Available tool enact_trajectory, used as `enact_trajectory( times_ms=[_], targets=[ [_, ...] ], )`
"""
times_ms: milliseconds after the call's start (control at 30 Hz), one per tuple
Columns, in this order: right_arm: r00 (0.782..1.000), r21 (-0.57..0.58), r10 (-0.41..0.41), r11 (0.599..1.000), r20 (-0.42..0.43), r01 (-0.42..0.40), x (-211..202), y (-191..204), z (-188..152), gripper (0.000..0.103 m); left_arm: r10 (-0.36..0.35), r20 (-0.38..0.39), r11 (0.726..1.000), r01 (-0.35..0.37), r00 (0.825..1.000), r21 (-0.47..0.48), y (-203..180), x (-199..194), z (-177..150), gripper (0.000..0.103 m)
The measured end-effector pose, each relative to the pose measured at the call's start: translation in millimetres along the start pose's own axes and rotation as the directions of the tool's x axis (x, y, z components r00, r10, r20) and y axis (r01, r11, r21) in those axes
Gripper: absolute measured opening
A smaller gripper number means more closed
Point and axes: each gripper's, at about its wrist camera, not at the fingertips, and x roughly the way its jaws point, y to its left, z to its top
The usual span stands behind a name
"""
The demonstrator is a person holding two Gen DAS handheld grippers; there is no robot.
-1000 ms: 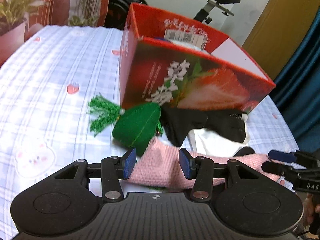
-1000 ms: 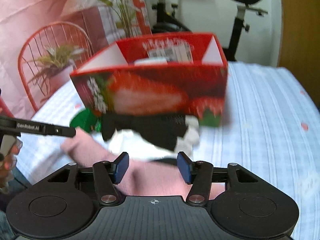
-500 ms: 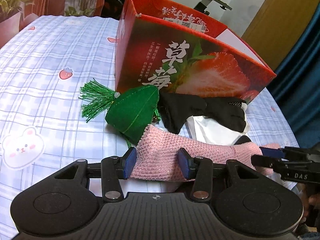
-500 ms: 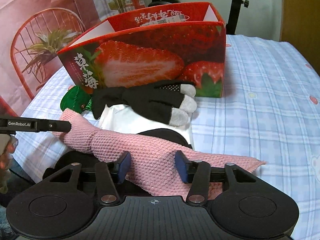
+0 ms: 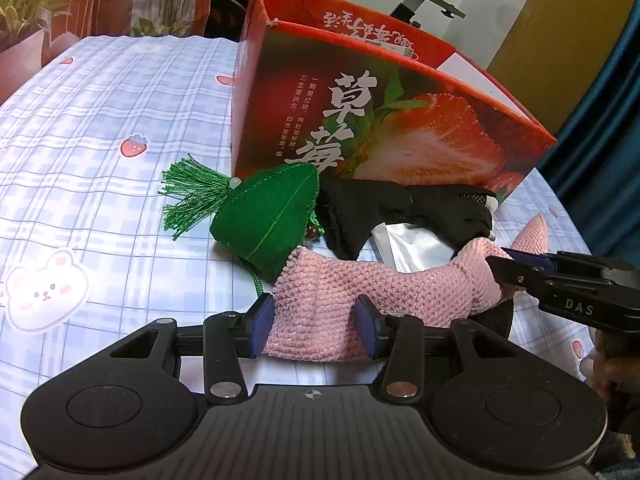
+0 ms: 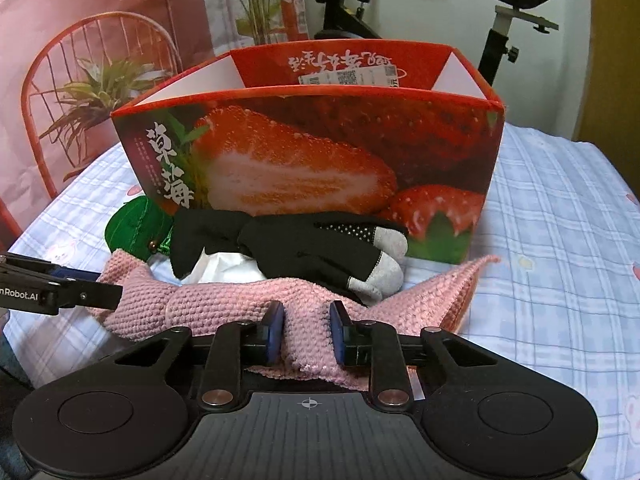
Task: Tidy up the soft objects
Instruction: 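Lift the pink cloth over the red box and lower it inside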
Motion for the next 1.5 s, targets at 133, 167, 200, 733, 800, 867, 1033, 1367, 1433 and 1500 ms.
enact_trajectory(
  times_ms=[133,167,200,733,800,867,1033,1367,1433,1500],
  targets=[
    [1.0,0.044,0.011,0.999,0.014,-0.011,-4,-4,-6,0.024,0.007,0.0,1.0,-0.007,1.0,0.01,-1,0,0,0.046],
    [1.0,0.053,0.011,0.999,0.02,-0.012,-5,-5,-7,0.024,0.01,0.0,1.0,-0.01,1.0,0.014,-2,0,0,0.046],
    [1.0,0.06,0.009,0.998,0.026,-0.011,-6,-5,-9,0.025,0.011,0.0,1.0,-0.011,1.0,0.017,-2,0,0,0.046],
    [1.0,0.113,-0.003,0.994,0.027,0.0,-17,-5,-19,0.035,0.014,0.01,1.0,-0.014,1.0,0.02,-1,-1,-3,0.045],
    [1.0,0.112,0.001,0.994,0.026,-0.003,-18,-5,-20,0.031,0.036,0.015,0.999,-0.037,0.999,0.033,-4,-2,-4,0.034],
    [0.999,0.109,0.011,0.994,0.034,-0.015,-20,-3,-19,0.025,0.038,0.024,0.998,-0.039,0.999,0.043,-6,-6,-5,0.018],
    [0.994,0.084,0.031,0.996,0.109,-0.04,-35,3,-13,0.016,0.014,0.079,0.999,-0.018,0.997,0.051,-11,-22,-3,0.01],
    [0.952,0.03,0.053,0.997,0.301,-0.065,-77,6,15,0.015,-0.03,0.259,0.998,0.016,0.965,0.055,-21,-70,13,0.01],
    [0.942,0.019,0.059,0.997,0.33,-0.069,-85,7,22,0.015,-0.03,0.294,0.998,0.014,0.955,0.058,-22,-81,20,0.01],
    [0.932,0.006,0.068,0.997,0.356,-0.075,-92,7,32,0.015,-0.032,0.33,0.998,0.014,0.943,0.058,-24,-93,30,0.01]
  ],
)
